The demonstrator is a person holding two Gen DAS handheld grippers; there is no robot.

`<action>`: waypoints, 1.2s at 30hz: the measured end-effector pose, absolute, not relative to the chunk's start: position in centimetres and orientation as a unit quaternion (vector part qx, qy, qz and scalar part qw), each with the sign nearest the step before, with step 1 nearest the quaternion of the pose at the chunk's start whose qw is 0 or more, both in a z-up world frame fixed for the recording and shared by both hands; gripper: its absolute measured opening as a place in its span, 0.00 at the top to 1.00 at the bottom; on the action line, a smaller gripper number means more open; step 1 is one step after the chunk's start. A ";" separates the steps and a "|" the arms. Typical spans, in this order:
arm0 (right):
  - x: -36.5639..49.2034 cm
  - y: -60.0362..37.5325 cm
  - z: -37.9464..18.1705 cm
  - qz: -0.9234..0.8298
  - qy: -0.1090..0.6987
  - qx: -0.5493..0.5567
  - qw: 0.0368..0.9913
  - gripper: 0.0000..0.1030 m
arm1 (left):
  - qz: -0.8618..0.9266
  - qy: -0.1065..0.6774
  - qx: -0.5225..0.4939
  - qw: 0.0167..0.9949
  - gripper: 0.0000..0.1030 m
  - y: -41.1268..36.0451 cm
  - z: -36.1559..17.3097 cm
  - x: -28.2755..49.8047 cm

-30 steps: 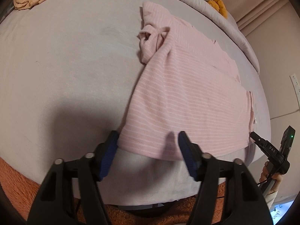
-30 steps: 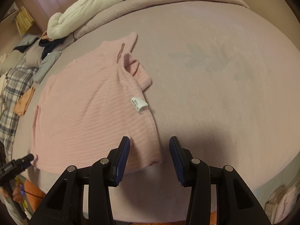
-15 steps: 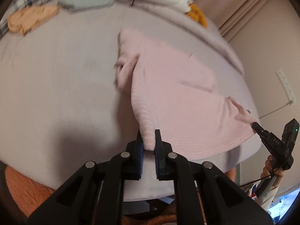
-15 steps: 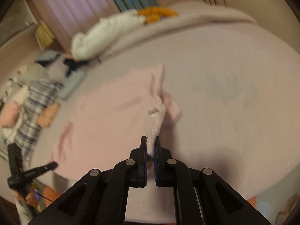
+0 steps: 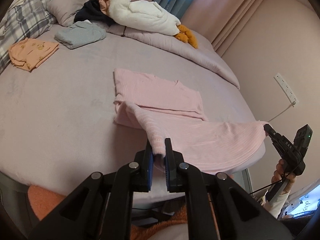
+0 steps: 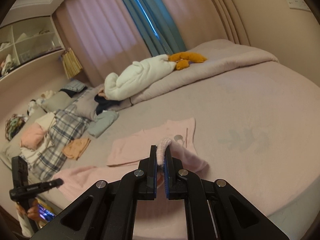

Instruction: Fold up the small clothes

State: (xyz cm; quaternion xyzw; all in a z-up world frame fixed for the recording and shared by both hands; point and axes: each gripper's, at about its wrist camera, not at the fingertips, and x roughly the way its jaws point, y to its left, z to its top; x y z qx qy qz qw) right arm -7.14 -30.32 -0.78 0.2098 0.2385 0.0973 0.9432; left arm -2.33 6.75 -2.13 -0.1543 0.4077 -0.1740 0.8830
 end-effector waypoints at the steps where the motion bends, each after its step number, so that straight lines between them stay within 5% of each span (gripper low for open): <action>1: -7.1 -30.2 -0.9 0.097 0.240 0.212 0.942 0.93 | -0.172 0.410 -0.153 0.883 0.91 6.8 -2.2 -2.4; 36: -8.9 -30.2 -3.1 0.093 0.272 0.219 0.932 0.93 | -0.137 0.487 -0.192 0.841 0.91 6.7 -6.9 -6.7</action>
